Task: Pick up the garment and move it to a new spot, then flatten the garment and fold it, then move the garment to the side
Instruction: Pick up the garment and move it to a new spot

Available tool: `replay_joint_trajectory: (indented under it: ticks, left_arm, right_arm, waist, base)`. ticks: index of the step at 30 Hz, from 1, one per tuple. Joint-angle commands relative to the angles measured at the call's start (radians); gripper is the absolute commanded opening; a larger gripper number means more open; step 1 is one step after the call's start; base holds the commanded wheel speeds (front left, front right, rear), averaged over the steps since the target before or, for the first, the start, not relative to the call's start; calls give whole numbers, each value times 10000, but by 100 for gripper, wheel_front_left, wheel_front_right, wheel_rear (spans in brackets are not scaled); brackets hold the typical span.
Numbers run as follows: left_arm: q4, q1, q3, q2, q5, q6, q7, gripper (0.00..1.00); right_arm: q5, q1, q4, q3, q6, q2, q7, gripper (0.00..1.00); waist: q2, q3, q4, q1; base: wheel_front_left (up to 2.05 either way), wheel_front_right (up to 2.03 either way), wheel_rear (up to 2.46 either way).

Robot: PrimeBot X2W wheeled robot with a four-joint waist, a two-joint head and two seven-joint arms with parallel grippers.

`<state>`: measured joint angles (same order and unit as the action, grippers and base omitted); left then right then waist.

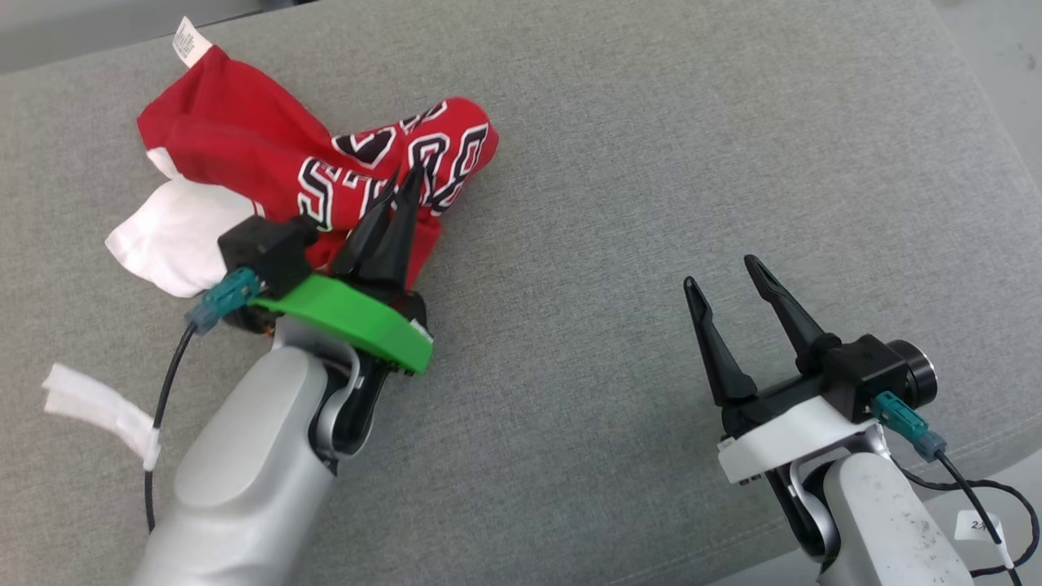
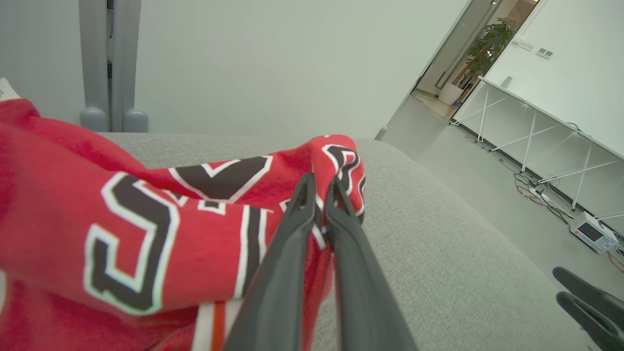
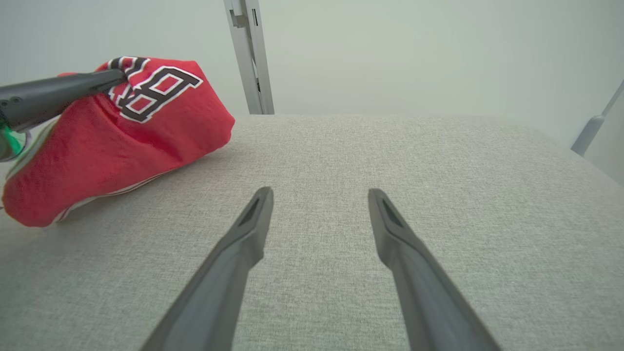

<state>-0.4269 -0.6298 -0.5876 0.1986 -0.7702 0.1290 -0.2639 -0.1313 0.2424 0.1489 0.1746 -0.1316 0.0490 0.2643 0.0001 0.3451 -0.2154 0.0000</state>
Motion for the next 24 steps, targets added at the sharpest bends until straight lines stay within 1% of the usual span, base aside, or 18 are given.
replay_joint_trajectory:
  ticks: [1, 3, 7, 10, 14, 20, 24]
  left_arm:
    - [4, 291, 250, 31, 238, 24, -8, 100]
    - [5, 771, 564, -52, 543, 24, -5, 100]
    - [113, 1654, 1537, -35, 1247, 22, -6, 100]
    - [169, 2410, 2310, -130, 1718, 24, -6, 100]
    - [196, 3398, 3489, -524, 2121, 24, -5, 100]
    - [516, 4607, 4831, -976, 2891, 24, -5, 100]
    - [767, 5394, 5552, -1195, 3542, 24, -5, 100]
  right_arm:
    - [12, -141, -32, -56, 17, 29, 3, 100]
    - [39, -181, 51, -168, 17, 29, 3, 100]
    - [96, -254, 178, -222, 17, 32, 3, 100]
    - [112, -356, 306, -327, 17, 32, 3, 100]
    - [124, -544, 506, -538, 17, 35, 2, 100]
    - [143, -967, 640, -870, 17, 32, 2, 100]
    - [185, -1221, 757, -917, 17, 33, 2, 100]
  waist:
    - [-1, -188, -70, 0]
    - [-1, -327, 52, 0]
    - [-1, -705, 319, 0]
    - [-1, -1143, 585, 0]
    - [-1, -1774, 923, 0]
    - [-1, -2387, 1390, 0]
    - [-1, -2646, 1538, 0]
  base:
    - [0, 0, 0]
    - [0, 0, 0]
    - [0, 0, 0]
    - [0, 0, 0]
    - [0, 0, 0]
    - [0, 0, 0]
    - [0, 0, 0]
